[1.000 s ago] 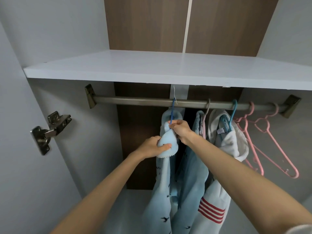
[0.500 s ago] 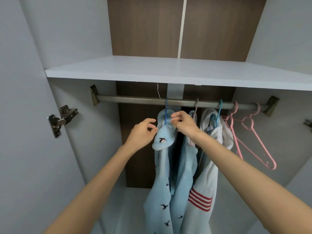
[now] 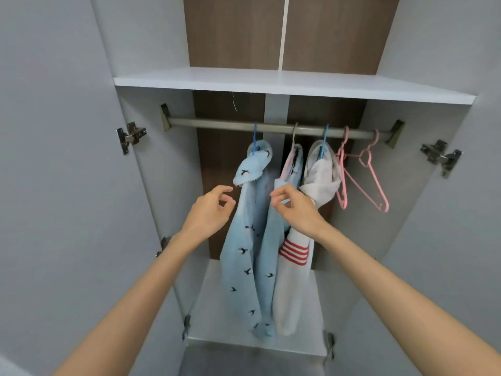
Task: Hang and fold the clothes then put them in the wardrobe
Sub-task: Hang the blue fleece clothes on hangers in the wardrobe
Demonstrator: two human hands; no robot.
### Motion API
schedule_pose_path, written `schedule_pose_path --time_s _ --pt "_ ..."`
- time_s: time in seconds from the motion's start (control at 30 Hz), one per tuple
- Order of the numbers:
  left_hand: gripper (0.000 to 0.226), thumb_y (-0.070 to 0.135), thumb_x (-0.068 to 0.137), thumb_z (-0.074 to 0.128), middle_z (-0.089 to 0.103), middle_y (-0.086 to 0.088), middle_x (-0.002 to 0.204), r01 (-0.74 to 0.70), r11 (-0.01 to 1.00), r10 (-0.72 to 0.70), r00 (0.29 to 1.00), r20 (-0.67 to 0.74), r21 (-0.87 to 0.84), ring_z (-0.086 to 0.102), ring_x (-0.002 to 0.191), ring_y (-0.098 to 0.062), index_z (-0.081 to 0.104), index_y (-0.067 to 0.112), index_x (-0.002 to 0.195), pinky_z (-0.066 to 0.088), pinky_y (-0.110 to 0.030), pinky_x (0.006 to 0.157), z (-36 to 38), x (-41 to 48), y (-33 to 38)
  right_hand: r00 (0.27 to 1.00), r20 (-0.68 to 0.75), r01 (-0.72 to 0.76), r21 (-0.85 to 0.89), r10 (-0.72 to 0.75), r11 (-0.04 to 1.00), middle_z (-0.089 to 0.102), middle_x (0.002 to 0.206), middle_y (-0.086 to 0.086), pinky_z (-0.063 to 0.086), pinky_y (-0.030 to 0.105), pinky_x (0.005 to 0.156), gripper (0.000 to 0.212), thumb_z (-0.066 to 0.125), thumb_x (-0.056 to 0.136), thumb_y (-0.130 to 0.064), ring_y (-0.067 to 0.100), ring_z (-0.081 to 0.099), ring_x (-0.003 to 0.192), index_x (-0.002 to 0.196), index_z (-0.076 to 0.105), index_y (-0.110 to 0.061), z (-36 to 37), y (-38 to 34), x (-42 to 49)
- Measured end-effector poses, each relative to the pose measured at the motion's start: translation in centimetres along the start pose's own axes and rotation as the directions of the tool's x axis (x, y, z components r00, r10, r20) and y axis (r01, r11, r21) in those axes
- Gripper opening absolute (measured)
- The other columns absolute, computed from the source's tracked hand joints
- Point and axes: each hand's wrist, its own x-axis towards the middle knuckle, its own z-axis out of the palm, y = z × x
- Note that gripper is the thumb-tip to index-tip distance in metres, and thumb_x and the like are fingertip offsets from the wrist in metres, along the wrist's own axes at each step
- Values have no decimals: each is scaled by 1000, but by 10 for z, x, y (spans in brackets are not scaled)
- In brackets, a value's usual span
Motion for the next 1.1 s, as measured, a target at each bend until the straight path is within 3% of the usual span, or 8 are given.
schedule_pose_path --time_s 0.2,0.3,0.5,0.6,0.7,0.83,0.97,1.1 --pt "39 27 95 49 58 15 102 -31 999 31 1000 4 -12 51 75 5 46 21 134 40 -24 79 -9 -60 23 999 -23 -48 44 49 998 58 91 -7 40 4 61 17 52 95 -12 5 55 74 111 58 -13 -13 -13 -68" --pt "37 26 95 49 61 11 108 -79 997 78 996 39 2 55 79 -2 48 21 132 46 -31 84 -13 -85 34 994 -65 -78 72 82 994 60 94 -4 40 4 59 18 52 94 -11 8 56 75 111 58 -13 -19 -24 -103" --pt "37 26 96 49 62 9 114 -167 986 164 975 150 4 56 86 -10 48 22 133 45 -31 86 -14 -131 48 968 -167 -177 76 188 981 65 101 5 47 21 71 19 54 94 -13 16 59 84 112 58 -13 -26 -41 -179" --pt "37 25 96 48 61 7 117 -232 972 230 948 221 -16 56 83 -9 48 20 132 45 -28 80 -13 -157 52 944 -247 -212 52 218 976 65 97 6 42 7 65 17 56 93 -11 7 56 71 109 60 -10 -22 -45 -223" --pt "36 27 96 49 60 10 114 -318 948 312 904 292 -26 56 79 -6 48 21 131 43 -20 73 -8 -188 59 911 -323 -270 3 256 963 61 91 -4 37 2 64 17 56 93 -11 -6 51 67 109 61 -9 -16 -52 -273" --pt "36 24 95 50 62 5 115 -412 909 405 833 376 -65 60 92 -16 51 21 130 47 -35 90 3 -232 77 865 -368 -385 -47 343 922 59 96 -7 37 14 66 20 53 95 -13 13 57 80 114 58 -10 -15 -65 -348" --pt "36 23 93 52 63 4 114 -514 849 507 728 461 -121 61 96 -19 52 20 129 47 -37 90 26 -280 105 785 -462 -501 -82 412 862 63 103 -1 38 18 67 20 51 96 -16 19 59 83 114 58 -10 -23 -74 -424" --pt "36 25 94 50 63 5 117 -604 777 589 598 544 -176 59 104 -21 51 21 130 45 -36 93 62 -333 134 682 -552 -625 -97 480 775 64 108 2 45 29 78 18 52 95 -14 24 61 87 112 57 -9 -32 -75 -508"
